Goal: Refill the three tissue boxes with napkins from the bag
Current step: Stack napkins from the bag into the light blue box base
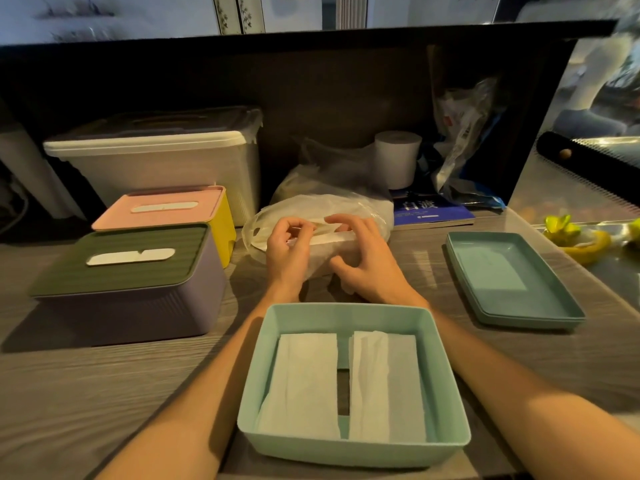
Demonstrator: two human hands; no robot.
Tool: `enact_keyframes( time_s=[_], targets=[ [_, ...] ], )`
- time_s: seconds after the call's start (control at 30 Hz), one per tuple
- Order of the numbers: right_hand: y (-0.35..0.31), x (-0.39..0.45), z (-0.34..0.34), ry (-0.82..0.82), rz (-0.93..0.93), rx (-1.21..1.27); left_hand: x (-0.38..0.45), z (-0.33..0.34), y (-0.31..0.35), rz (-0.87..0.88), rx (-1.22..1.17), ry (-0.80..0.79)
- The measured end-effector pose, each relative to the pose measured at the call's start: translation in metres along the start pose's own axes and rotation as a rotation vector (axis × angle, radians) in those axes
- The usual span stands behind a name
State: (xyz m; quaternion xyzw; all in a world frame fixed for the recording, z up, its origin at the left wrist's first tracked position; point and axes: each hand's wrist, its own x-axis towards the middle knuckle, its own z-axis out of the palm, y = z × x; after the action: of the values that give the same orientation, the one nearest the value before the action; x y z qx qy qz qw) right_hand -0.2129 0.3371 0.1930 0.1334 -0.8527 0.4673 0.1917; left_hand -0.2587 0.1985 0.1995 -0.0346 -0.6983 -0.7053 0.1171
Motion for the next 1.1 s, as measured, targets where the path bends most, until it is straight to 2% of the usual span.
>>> enact_keyframes(
  time_s=[0.13,0.3,0.4,0.5,0.7,0.83,0.9,0.97,1.03,1.1],
  targets=[
    [-0.001,0.003,-0.008,-0.089,-0.005,0.034,0.001,-0.003,0.004,-0.01,0.12,-0.063],
    [-0.003,0.009,-0.03,-0.063,-0.05,0.044,0.007,-0.028,0.017,0.135,0.326,-0.402],
    [-0.004,0.013,-0.042,-0.066,0.02,0.068,0.012,-0.037,0.016,0.196,0.393,-0.475],
    [-0.004,0.013,-0.051,-0.075,0.045,0.052,0.009,-0.039,0.021,0.134,0.37,-0.495],
    [-0.021,0.013,-0.05,-0.037,0.017,0.125,0.004,-0.047,0.036,-0.2,0.134,-0.68],
    [-0.029,0.016,-0.051,-0.08,-0.049,0.055,-0.002,-0.052,0.041,-0.338,-0.044,-0.742],
    [-0.033,0.015,-0.05,-0.105,-0.064,0.1,-0.003,-0.05,0.034,-0.387,-0.112,-0.756],
    [-0.035,0.016,-0.049,-0.063,-0.074,0.14,-0.003,-0.047,0.027,-0.413,-0.147,-0.799],
    [-0.031,0.021,-0.047,0.025,-0.044,0.125,-0.002,-0.046,0.027,-0.405,-0.175,-0.773],
    [-0.02,0.027,-0.045,0.022,0.009,-0.017,0.002,-0.048,0.03,-0.393,-0.232,-0.66]
  ],
)
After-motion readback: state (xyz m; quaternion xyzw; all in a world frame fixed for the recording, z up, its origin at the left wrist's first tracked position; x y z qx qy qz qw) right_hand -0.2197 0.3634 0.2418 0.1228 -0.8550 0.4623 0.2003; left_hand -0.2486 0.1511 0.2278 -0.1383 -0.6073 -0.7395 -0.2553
